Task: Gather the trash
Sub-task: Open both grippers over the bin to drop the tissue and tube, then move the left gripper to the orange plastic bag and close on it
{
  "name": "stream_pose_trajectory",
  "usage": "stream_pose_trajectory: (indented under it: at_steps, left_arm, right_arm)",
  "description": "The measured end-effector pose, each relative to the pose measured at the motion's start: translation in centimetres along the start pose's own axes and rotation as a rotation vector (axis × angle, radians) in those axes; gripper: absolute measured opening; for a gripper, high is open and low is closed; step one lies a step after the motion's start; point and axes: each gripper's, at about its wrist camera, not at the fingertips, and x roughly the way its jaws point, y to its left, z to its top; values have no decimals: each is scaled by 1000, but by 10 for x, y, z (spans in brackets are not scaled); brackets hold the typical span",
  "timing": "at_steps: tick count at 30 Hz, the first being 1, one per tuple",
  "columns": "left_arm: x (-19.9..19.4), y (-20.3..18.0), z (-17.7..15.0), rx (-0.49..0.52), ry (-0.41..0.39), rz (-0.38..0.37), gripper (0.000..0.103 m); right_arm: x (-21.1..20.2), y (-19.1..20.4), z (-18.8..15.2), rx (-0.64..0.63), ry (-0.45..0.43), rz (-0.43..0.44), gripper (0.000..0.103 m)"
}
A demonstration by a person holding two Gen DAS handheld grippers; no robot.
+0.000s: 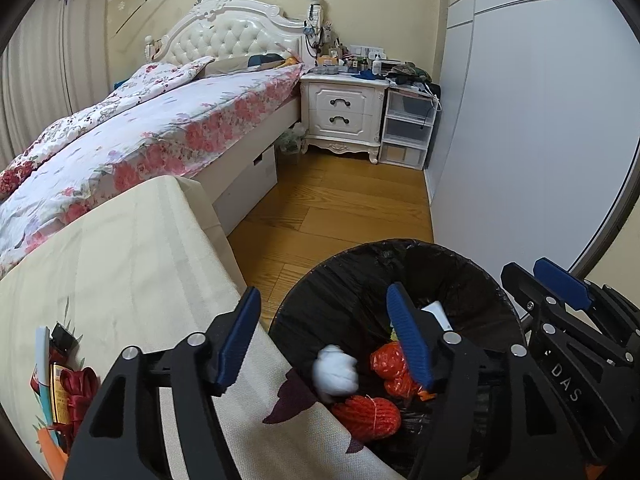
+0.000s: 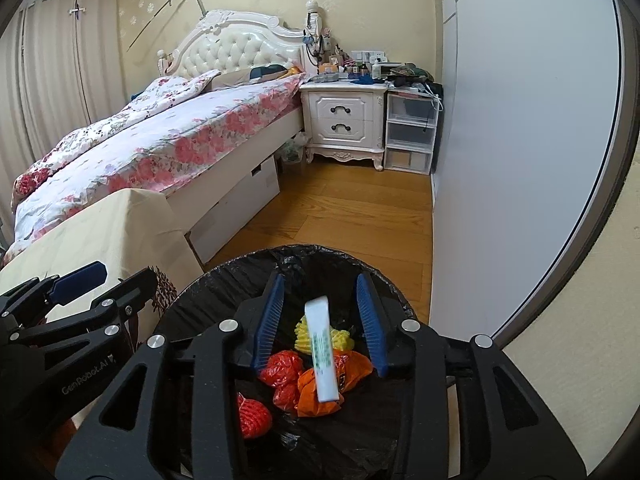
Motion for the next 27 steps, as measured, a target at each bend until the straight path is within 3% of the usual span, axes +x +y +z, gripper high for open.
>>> stream_pose_trajectory:
  at_steps: [4, 17, 27]
  left_arm:
    - [-1, 2, 0, -10, -1, -3, 73]
    - [-35, 27, -5, -67, -12, 44, 73]
    - [-82, 79, -30, -160, -16, 133, 73]
  right_arm:
    - [0, -1, 0, 9, 0, -6, 39]
    - [-13, 18, 0, -19, -4, 11, 55]
    - [-32, 53, -10, -62, 28, 115, 55]
